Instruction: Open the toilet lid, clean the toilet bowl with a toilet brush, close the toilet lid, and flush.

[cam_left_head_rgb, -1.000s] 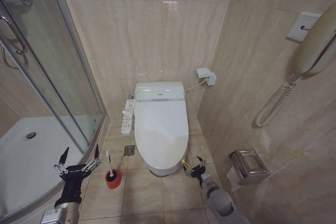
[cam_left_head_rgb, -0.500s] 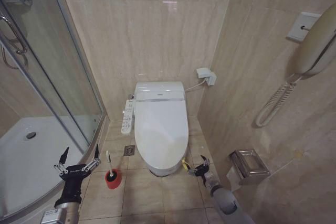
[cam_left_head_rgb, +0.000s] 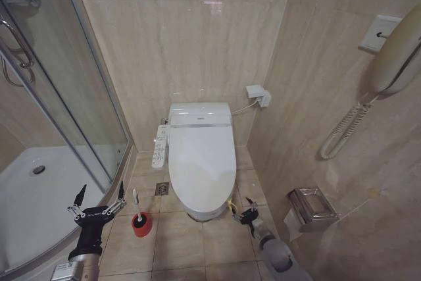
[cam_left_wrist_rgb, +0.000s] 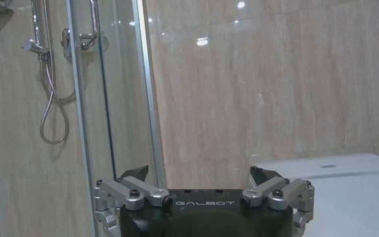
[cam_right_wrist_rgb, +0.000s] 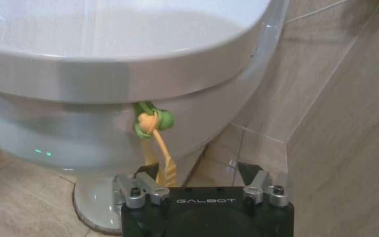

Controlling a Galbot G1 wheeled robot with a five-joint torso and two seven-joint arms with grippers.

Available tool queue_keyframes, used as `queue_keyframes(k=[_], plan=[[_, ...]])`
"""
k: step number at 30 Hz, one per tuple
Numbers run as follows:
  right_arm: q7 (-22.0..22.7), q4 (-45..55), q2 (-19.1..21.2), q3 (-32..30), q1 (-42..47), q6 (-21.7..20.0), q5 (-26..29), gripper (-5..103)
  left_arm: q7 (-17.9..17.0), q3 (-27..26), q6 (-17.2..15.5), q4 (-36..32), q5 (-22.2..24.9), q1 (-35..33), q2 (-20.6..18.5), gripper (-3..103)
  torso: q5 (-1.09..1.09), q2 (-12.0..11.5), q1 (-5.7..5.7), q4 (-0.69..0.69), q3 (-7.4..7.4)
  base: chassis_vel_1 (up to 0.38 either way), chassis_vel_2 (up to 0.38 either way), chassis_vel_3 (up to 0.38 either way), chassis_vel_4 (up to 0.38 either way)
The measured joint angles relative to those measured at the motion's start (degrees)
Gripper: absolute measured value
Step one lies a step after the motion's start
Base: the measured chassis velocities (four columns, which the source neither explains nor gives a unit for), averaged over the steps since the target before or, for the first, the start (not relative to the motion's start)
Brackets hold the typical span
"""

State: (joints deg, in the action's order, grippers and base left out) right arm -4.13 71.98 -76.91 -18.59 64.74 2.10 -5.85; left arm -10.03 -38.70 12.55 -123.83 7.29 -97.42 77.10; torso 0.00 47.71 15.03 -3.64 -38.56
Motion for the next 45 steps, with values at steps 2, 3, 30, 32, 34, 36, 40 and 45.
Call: queue_keyframes(k=[2, 3, 30, 32, 34, 36, 40, 45], plan=[[0.18, -0.22, -0.12, 0.11, -0.31, 0.40, -0.03, 93, 0.00, 0.00, 0.00, 0.00, 0.00, 0.00, 0.00, 100, 0.00, 0.00, 0.00, 0.00, 0.00, 0.000, 0.000, 0.000, 0.000], [0.21, -0.23, -0.05, 0.14, -0.42, 0.51, -0.03, 66, 0.00, 0.00, 0.00, 0.00, 0.00, 0.00, 0.00, 100, 0.00, 0.00, 0.00, 0.00, 0.00, 0.000, 0.000, 0.000, 0.000], [-0.22, 4.26, 2.11, -1.72, 2.02, 1.47, 3.14, 1, 0.00, 0.00, 0.00, 0.00, 0.00, 0.00, 0.00, 100, 0.00, 0.00, 0.00, 0.00, 0.00, 0.000, 0.000, 0.000, 0.000], [0.56, 7.48, 1.58, -2.33, 2.87, 1.38, 5.28, 1, 0.00, 0.00, 0.00, 0.00, 0.00, 0.00, 0.00, 100, 0.00, 0.00, 0.00, 0.00, 0.00, 0.000, 0.000, 0.000, 0.000], [0.83, 8.48, 1.36, -2.57, 3.10, 1.27, 6.00, 1, 0.00, 0.00, 0.00, 0.00, 0.00, 0.00, 0.00, 100, 0.00, 0.00, 0.00, 0.00, 0.00, 0.000, 0.000, 0.000, 0.000], [1.55, 11.78, 0.42, -3.49, 3.78, 0.73, 8.18, 1, 0.00, 0.00, 0.00, 0.00, 0.00, 0.00, 0.00, 100, 0.01, 0.00, 0.00, 0.01, 0.00, 0.000, 0.000, 0.000, 0.000], [2.07, 16.40, -0.42, -5.34, 4.63, 0.45, 9.53, 1, 0.00, 0.00, 0.00, 0.00, 0.00, 0.00, 0.00, 100, 0.02, 0.00, 0.00, 0.02, 0.00, 0.000, 0.000, 0.000, 0.000], [2.54, 21.04, -0.28, -6.55, 5.35, -0.11, 11.29, 1, 0.00, 0.00, 0.00, 0.00, 0.00, 0.00, 0.00, 100, 0.01, 0.00, 0.00, 0.00, 0.00, 0.000, 0.000, 0.000, 0.000]])
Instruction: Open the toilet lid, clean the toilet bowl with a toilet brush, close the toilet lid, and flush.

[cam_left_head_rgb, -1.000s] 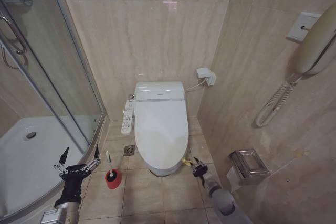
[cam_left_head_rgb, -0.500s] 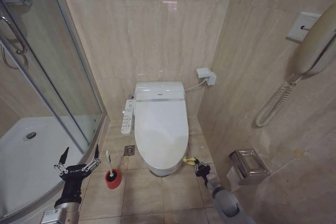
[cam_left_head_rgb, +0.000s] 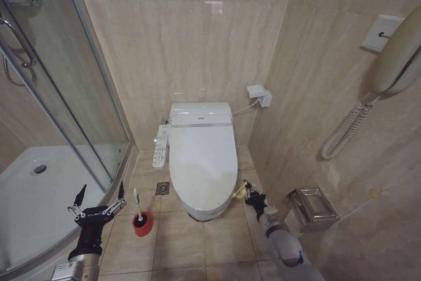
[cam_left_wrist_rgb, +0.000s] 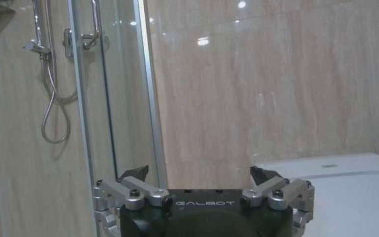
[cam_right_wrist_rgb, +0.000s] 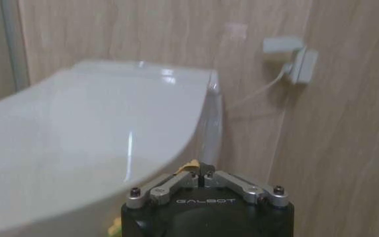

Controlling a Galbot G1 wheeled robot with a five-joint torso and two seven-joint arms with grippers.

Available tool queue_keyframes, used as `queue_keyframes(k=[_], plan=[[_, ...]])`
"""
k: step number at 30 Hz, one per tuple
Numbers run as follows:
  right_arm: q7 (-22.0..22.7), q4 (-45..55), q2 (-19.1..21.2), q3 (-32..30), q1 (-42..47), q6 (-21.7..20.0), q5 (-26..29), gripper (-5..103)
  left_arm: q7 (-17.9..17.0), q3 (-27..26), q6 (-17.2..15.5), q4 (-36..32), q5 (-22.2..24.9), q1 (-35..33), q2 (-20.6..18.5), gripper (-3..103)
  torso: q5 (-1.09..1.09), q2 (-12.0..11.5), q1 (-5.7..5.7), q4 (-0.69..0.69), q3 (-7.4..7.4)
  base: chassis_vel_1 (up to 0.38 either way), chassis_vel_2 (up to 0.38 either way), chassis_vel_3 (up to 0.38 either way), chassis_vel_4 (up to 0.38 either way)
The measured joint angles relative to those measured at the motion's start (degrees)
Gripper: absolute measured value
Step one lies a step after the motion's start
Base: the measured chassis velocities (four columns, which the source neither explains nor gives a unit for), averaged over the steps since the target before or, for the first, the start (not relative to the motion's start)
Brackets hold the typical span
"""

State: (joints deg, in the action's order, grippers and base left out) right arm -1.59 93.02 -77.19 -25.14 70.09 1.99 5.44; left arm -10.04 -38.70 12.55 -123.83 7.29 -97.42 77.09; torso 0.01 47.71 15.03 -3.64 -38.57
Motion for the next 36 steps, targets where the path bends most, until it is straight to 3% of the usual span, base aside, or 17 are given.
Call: queue_keyframes(k=[10, 20, 36], plan=[[1.26, 9.27, -0.52, -2.14, -0.65, -2.50, 4.38, 1, 0.00, 0.00, 0.00, 0.00, 0.00, 0.00, 0.00, 100, -0.01, 0.00, 0.00, -0.01, 0.00, 0.000, 0.000, 0.000, 0.000], [2.19, 10.63, -1.88, -3.49, -5.78, -4.85, 8.66, 1, 0.00, 0.00, 0.00, 0.00, 0.00, 0.00, 0.00, 100, -0.01, 0.00, 0.00, 0.00, 0.01, 0.000, 0.000, 0.000, 0.000], [4.09, -0.59, -2.62, -0.92, -21.88, -6.92, 11.91, 1, 0.00, 0.00, 0.00, 0.00, 0.00, 0.00, 0.00, 100, -0.02, 0.01, -0.01, 0.00, 0.01, 0.000, 0.000, 0.000, 0.000]])
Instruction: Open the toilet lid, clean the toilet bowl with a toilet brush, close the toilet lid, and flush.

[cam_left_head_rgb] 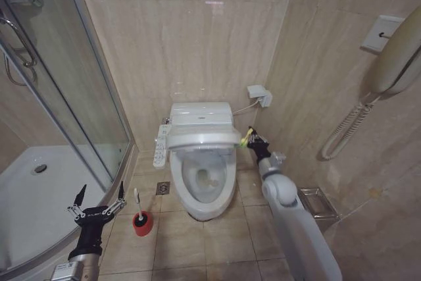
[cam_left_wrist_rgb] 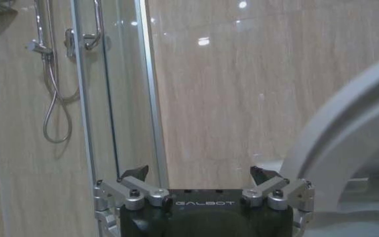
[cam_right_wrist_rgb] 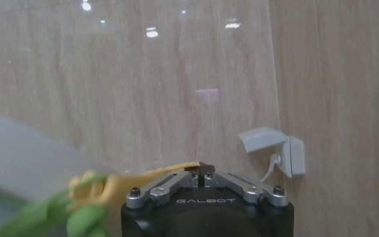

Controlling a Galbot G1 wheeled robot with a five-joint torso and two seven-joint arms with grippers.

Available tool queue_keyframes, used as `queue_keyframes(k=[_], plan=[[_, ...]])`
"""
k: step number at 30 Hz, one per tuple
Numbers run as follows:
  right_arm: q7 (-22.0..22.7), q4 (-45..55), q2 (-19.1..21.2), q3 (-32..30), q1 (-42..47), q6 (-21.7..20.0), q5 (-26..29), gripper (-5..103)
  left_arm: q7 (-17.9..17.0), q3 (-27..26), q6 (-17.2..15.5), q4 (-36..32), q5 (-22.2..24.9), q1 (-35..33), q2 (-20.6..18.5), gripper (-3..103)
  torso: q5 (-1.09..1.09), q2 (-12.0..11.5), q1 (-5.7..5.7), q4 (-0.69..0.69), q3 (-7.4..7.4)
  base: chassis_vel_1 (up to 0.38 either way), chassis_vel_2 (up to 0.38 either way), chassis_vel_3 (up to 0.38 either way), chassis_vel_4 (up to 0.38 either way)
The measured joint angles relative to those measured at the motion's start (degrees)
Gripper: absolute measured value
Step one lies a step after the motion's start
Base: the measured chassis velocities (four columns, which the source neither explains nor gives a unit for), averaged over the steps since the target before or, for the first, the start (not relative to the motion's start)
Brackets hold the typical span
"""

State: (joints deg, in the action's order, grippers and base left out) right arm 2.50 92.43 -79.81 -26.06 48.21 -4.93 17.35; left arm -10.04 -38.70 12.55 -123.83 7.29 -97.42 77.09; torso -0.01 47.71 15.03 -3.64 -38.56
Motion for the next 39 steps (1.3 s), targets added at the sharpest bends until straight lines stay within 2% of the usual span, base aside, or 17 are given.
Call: queue_keyframes(k=[17, 27, 39], plan=[[0.60, -13.92, 0.55, 2.83, -15.46, 0.57, 1.02, 1, 0.00, 0.00, 0.00, 0.00, 0.00, 0.00, 0.00, 100, 0.00, 0.00, 0.00, 0.00, 0.00, 0.000, 0.000, 0.000, 0.000], [0.86, -25.09, 0.83, 5.30, -25.60, 2.29, 0.09, 1, 0.00, 0.00, 0.00, 0.00, 0.00, 0.00, 0.00, 100, 0.01, 0.00, 0.01, -0.01, -0.01, 0.000, 0.000, 0.000, 0.000], [0.77, -38.56, -2.59, 7.21, -36.92, 3.75, -2.30, 1, 0.00, 0.00, 0.00, 0.00, 0.00, 0.00, 0.00, 100, 0.01, -0.01, 0.02, -0.03, -0.01, 0.000, 0.000, 0.000, 0.000]])
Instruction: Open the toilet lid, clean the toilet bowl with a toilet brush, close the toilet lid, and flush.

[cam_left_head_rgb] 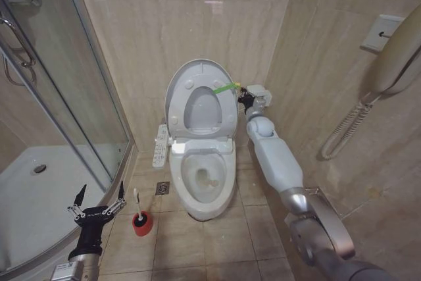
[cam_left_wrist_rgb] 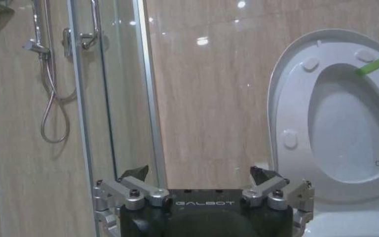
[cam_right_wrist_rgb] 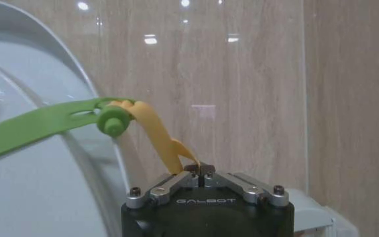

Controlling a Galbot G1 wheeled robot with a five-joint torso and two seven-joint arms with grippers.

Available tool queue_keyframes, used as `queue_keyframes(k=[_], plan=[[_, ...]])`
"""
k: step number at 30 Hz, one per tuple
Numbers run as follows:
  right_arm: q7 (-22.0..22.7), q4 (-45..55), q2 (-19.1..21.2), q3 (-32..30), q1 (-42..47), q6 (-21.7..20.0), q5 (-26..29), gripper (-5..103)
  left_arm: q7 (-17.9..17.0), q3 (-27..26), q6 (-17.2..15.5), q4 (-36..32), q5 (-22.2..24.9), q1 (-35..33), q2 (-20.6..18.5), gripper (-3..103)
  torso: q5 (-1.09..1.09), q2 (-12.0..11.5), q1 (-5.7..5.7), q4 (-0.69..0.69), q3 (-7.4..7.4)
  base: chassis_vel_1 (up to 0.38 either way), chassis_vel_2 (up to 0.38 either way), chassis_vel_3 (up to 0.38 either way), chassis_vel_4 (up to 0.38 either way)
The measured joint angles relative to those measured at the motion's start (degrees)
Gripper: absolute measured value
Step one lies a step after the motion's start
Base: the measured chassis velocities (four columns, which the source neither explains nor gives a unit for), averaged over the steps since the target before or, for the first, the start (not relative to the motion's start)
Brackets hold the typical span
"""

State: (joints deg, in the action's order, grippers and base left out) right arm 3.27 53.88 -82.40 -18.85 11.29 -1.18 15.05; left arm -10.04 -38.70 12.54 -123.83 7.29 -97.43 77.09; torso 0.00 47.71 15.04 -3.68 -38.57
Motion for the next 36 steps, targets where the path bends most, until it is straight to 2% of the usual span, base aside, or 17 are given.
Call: queue_keyframes(k=[14, 29, 36], plan=[[-0.68, -11.44, -2.70, 0.45, -7.88, 2.01, -3.64, 1, 0.00, 0.00, 0.00, 0.00, 0.00, 0.00, 0.00, 100, 0.00, 0.00, -0.01, 0.02, 0.00, 0.000, 0.000, 0.000, 0.000], [-0.73, -9.58, 0.16, 3.40, -7.34, 1.42, -2.61, 1, 0.00, 0.00, 0.00, 0.00, 0.00, 0.00, 0.00, 100, 0.01, 0.00, -0.01, 0.08, 0.01, 0.000, 0.000, 0.000, 0.000], [-1.08, -12.44, -0.15, 3.74, -10.03, 1.86, -3.26, 1, 0.00, 0.00, 0.00, 0.00, 0.00, 0.00, 0.00, 100, 0.01, 0.00, -0.01, 0.05, 0.01, 0.000, 0.000, 0.000, 0.000]])
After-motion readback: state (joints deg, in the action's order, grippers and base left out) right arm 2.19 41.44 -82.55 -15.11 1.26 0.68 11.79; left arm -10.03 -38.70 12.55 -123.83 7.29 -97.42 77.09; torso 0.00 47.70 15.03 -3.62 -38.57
